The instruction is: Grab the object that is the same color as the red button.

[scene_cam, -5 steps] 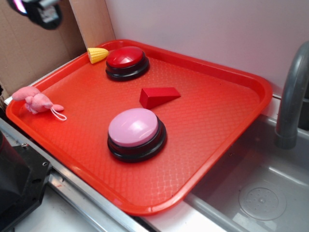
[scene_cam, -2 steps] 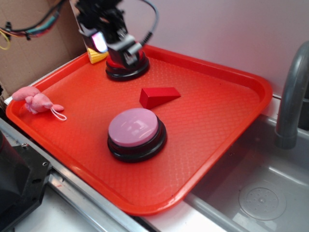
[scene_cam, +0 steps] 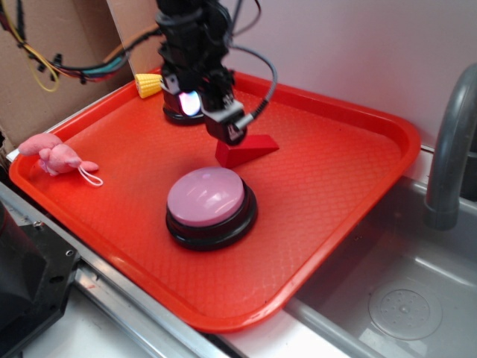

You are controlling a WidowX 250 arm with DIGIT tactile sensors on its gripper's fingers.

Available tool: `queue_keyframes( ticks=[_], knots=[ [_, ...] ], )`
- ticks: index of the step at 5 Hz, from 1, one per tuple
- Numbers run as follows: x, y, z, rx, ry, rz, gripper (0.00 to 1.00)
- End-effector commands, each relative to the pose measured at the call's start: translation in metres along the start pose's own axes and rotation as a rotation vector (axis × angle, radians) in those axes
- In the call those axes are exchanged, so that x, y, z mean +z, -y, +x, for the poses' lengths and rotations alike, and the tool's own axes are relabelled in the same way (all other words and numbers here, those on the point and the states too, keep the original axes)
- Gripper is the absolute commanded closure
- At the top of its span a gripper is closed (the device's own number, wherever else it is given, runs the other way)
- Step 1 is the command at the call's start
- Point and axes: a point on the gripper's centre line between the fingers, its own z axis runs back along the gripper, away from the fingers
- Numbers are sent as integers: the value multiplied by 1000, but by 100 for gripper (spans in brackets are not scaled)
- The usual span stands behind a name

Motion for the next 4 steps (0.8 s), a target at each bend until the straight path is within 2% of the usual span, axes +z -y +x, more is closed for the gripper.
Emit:
queue_keyframes(
  ticks=[1, 2, 3, 4],
  knots=[
    [-22, -2, 22, -26, 42, -8, 0],
    [-30, -2, 24, -30, 27, -19, 0],
    [-35, 0, 24, -28, 8, -8, 15],
    [-32, -1, 24, -38, 17, -11, 100]
  ],
)
